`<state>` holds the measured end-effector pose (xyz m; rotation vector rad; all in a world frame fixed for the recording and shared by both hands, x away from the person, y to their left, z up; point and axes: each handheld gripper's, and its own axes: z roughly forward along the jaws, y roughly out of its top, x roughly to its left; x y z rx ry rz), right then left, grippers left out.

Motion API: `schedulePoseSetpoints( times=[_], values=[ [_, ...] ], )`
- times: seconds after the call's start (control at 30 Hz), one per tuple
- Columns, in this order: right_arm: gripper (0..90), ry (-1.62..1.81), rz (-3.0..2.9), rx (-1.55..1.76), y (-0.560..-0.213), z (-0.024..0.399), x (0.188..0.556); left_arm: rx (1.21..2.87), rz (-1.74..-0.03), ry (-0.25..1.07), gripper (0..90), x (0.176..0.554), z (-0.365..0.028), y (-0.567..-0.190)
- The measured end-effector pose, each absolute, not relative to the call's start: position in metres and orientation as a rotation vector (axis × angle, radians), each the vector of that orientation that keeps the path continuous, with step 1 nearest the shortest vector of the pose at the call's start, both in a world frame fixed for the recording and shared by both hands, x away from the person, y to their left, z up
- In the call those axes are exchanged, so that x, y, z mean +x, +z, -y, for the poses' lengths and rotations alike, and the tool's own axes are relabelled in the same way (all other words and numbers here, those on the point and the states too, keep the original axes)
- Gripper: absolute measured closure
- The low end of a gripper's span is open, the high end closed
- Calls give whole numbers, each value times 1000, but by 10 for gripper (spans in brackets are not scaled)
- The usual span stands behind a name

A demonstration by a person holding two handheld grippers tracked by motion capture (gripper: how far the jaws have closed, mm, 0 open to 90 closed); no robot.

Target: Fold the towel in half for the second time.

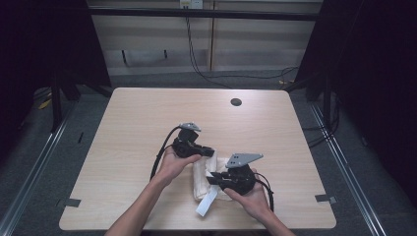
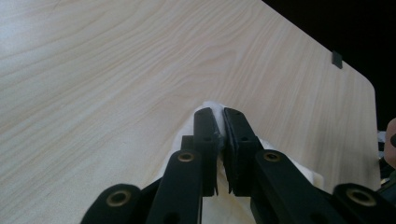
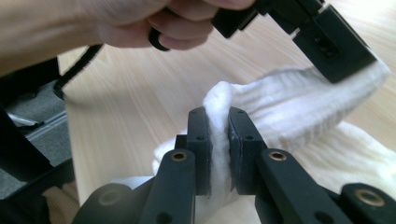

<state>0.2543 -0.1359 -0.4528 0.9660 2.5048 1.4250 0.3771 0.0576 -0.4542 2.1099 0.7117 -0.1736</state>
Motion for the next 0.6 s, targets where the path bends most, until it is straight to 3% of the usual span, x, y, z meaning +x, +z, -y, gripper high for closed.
schedulePoseSetpoints(
  times=[0.6],
  values=[
    [787, 1322, -2548, 1007, -480, 147, 256, 2130, -767, -225, 839, 379, -41, -484]
  ],
)
